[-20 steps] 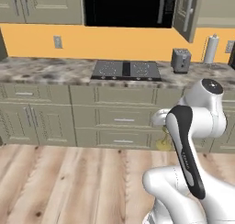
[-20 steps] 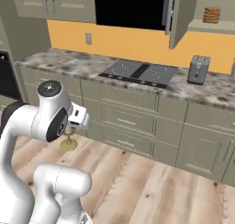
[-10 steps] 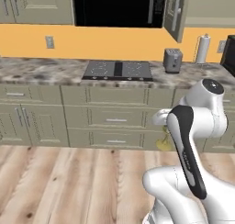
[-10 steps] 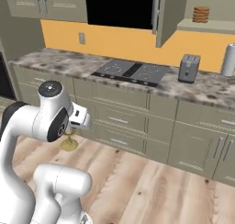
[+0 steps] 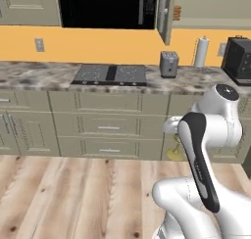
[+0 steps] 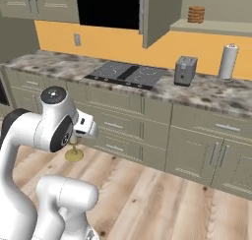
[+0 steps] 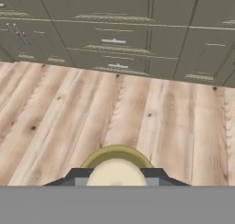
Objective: Pick the candle and candle from the dining table and place them in the open cabinet. Close the cabinet after placing the objects.
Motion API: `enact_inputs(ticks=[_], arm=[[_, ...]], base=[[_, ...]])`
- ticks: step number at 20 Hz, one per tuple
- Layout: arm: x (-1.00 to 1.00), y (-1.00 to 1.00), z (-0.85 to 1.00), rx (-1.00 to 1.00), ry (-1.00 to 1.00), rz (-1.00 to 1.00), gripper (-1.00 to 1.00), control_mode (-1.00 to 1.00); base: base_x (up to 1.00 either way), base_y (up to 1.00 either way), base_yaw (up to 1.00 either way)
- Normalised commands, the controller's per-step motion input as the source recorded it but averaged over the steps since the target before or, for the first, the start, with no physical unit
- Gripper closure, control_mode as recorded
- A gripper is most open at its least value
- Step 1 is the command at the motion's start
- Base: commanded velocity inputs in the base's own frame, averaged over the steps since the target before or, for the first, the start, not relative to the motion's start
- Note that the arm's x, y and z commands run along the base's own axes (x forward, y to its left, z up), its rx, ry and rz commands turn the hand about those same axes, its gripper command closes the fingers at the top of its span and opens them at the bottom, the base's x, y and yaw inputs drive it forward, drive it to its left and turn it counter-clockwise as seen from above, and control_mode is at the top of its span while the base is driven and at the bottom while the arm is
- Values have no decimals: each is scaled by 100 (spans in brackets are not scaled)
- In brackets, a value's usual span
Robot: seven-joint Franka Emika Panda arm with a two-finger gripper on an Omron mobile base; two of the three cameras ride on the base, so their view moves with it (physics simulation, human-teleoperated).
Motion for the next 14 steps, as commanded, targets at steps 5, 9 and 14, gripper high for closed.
enact_inputs(ticks=[5, 9, 14], arm=[[0, 0, 0, 0, 0, 0, 100, 100], [0, 0, 0, 0, 0, 0, 100, 100], [0, 0, 0, 0, 0, 0, 100, 100]], base=[[13, -53, 0], [25, -39, 0], [32, -42, 0]])
